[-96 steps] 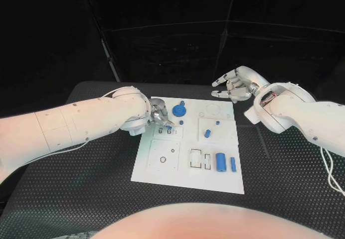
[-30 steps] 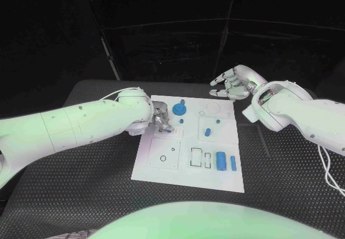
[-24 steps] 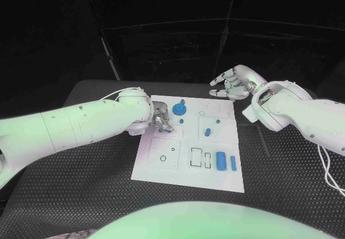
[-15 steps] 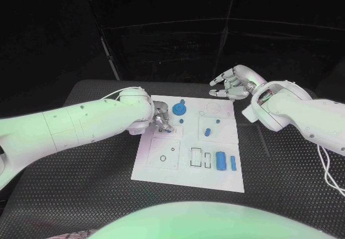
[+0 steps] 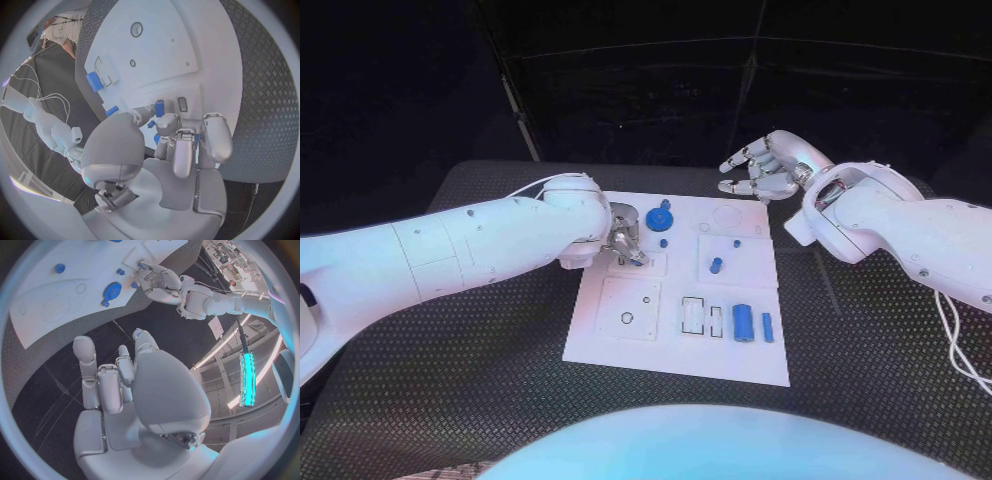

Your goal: Assemble the parts on the task board

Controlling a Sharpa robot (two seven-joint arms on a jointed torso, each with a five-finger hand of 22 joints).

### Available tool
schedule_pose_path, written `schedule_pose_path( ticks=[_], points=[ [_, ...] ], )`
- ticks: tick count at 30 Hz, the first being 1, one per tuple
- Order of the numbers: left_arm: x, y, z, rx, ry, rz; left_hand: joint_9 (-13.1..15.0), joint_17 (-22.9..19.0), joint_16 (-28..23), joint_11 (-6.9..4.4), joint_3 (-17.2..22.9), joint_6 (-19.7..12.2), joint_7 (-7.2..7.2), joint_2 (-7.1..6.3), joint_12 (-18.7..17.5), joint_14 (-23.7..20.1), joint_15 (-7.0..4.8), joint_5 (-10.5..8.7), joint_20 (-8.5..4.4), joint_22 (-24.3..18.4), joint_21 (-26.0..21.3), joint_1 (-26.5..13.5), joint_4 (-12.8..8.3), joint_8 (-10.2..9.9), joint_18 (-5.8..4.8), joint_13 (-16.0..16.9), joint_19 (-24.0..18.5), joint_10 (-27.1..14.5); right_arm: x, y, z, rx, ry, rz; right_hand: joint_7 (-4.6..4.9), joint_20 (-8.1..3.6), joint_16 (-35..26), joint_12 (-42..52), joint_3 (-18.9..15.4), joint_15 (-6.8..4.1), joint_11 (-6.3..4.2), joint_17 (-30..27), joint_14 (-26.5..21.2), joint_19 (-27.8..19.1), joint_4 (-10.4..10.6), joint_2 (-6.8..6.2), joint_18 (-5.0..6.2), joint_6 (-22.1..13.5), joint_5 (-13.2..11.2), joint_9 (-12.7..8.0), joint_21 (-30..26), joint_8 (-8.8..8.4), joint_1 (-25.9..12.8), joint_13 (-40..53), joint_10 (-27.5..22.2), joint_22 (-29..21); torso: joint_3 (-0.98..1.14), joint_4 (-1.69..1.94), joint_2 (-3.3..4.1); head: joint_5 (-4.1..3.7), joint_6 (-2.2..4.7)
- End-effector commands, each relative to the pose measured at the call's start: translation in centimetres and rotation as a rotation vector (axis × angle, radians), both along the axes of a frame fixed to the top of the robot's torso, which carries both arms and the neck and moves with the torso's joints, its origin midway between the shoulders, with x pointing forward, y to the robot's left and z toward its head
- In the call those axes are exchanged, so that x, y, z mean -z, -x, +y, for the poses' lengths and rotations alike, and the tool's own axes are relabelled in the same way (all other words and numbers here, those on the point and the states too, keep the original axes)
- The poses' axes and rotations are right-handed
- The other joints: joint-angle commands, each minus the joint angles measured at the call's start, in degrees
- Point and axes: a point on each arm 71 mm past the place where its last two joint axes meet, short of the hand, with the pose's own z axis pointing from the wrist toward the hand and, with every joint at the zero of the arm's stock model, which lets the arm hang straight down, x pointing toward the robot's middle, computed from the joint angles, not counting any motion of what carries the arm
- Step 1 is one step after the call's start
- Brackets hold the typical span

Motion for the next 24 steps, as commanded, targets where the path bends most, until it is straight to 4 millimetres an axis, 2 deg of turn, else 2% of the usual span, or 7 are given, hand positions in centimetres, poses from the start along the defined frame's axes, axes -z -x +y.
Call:
schedule_pose_path(
  ticks=[1, 15, 24],
  points=[
    [1.02, 0.56, -0.18, 0.019, -0.027, 0.048, -0.14, 15.09, 0.18, -0.27, 5.28, 0.17, -0.37, 0.81, 0.34, 6.00, -0.50, 0.24, -0.27, 0.07, -0.36, -0.28, -4.84, 0.10, 0.14, 0.12, -0.24, 0.12, -0.13, 0.00, 0.15, -0.012, 0.000, -0.003, -0.14, -0.18, -0.25, -0.21, 0.07, -0.26, -0.14, 1.23, 3.01, -0.09, -0.34, 0.20, 0.66, 0.13, 0.31, -0.08, -0.20, 0.23, 0.36, 0.00, -0.24, -0.06, 0.00, 0.03, -0.01, -0.06, 0.01],
    [1.18, 0.64, -0.05, 0.005, -0.005, 0.087, -0.76, 15.09, 0.18, -0.37, 6.11, 0.75, -0.50, 3.37, 1.04, 6.00, -0.60, 0.25, -0.41, 0.05, -0.60, -3.92, -3.38, 0.21, 0.15, 0.66, -0.18, 0.46, -0.05, -0.05, 0.19, -0.015, 0.002, 0.002, -0.13, -0.19, -0.33, -0.22, 0.14, -0.26, -0.13, 1.11, 2.99, -0.11, -0.37, 0.20, 0.67, 0.15, 0.38, -0.08, -0.26, 0.27, 0.46, -0.03, -0.25, -0.14, -0.03, 0.09, -0.01, -0.25, 0.01],
    [1.08, 0.77, 0.13, 0.007, 0.001, 0.111, -0.90, 15.09, 0.18, -0.41, 6.41, 0.94, -0.56, 3.87, 1.26, 6.00, -0.62, 0.17, -0.44, -0.05, -0.72, -4.66, -3.29, 0.25, 0.17, 0.86, -0.23, 0.56, -0.01, -0.08, 0.18, -0.016, 0.004, 0.005, -0.13, -0.19, -0.34, -0.23, 0.18, -0.26, -0.14, 1.11, 2.99, -0.11, -0.41, 0.22, 0.67, 0.16, 0.42, -0.08, -0.27, 0.28, 0.54, -0.04, -0.25, -0.15, -0.02, 0.08, -0.01, -0.34, 0.01]
  ],
)
